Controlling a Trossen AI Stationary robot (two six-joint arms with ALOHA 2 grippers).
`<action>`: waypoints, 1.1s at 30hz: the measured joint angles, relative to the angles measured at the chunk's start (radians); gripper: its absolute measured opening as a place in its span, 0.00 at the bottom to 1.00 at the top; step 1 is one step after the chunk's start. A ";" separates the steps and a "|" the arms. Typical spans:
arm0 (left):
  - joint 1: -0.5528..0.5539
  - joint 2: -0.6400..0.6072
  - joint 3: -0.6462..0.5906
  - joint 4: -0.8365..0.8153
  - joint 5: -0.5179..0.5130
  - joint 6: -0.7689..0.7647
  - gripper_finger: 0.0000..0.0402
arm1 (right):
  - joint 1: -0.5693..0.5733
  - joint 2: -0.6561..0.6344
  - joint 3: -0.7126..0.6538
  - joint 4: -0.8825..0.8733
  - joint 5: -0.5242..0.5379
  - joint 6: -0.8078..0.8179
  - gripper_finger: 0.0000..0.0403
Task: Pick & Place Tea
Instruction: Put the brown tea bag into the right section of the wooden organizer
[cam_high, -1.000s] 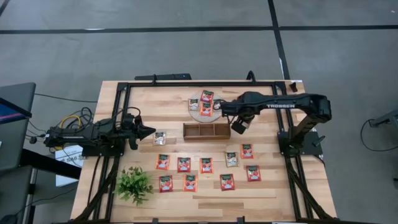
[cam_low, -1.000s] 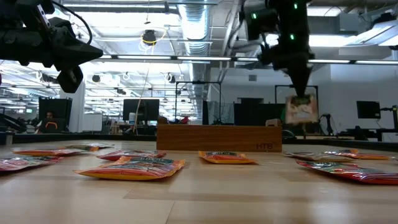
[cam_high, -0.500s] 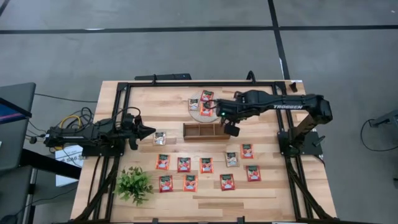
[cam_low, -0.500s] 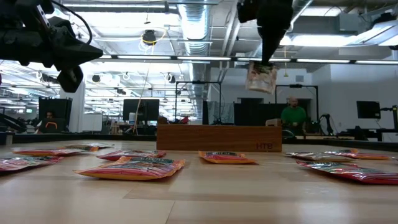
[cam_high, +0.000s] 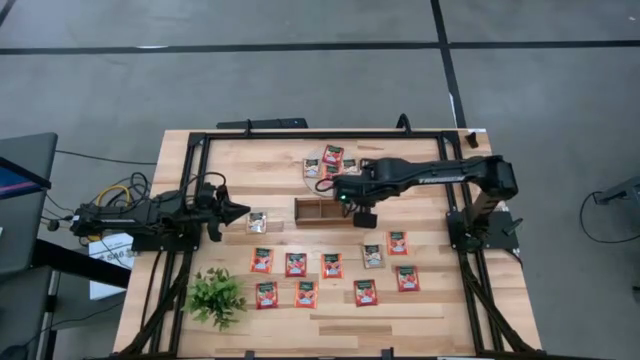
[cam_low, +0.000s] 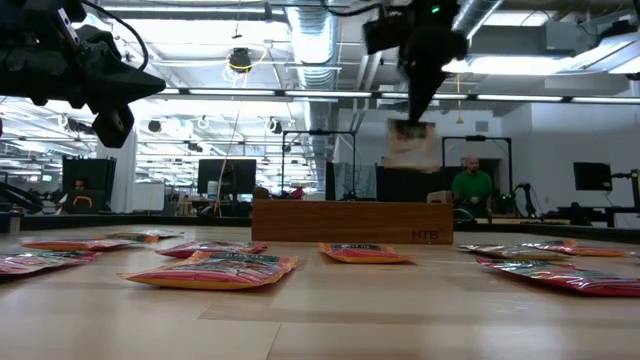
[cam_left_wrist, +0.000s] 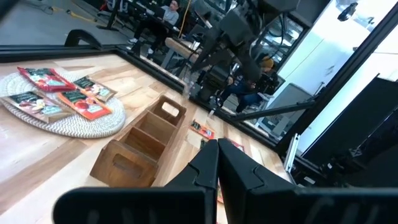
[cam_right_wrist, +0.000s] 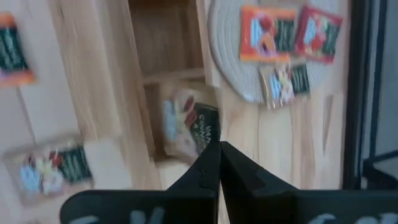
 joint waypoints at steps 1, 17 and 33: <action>0.000 0.002 0.000 0.001 0.001 -0.002 0.00 | 0.000 0.013 0.003 -0.014 0.002 -0.004 0.00; 0.000 0.062 0.000 0.000 0.006 -0.013 0.00 | -0.037 0.052 0.014 0.033 0.014 -0.060 0.00; 0.000 0.061 0.000 0.002 0.009 -0.010 0.00 | -0.063 0.136 0.015 0.025 0.033 -0.079 0.00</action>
